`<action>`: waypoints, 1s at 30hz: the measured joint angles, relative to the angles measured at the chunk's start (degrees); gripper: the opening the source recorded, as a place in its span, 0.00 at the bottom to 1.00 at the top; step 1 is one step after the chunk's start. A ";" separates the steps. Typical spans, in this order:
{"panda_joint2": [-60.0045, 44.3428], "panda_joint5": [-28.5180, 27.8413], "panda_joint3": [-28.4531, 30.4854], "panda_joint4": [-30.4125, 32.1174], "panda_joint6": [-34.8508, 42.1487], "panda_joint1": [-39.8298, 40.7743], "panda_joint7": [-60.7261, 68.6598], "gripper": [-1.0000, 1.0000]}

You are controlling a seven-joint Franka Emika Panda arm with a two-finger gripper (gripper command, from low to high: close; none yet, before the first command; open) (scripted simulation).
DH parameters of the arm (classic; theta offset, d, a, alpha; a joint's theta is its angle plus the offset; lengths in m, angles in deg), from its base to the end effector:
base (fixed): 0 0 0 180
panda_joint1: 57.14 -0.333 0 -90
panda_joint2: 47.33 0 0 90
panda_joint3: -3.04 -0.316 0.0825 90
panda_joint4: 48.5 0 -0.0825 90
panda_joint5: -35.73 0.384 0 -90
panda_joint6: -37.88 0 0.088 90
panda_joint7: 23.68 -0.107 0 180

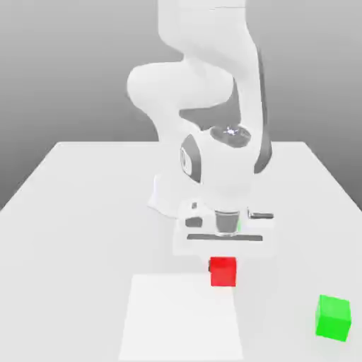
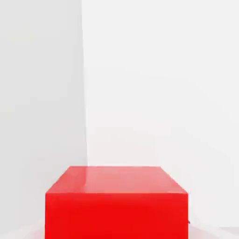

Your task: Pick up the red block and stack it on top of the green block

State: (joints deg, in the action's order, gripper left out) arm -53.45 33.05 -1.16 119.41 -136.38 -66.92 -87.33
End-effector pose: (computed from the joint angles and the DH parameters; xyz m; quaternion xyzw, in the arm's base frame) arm 0.3153 0.0835 0.1585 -0.9170 0.3990 -0.0008 0.0026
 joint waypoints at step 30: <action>-12.17 -5.09 -6.43 -31.07 19.52 -11.09 -32.01 1.00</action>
State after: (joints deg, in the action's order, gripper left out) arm -65.62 27.97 -7.58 88.34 -116.86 -78.01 -119.34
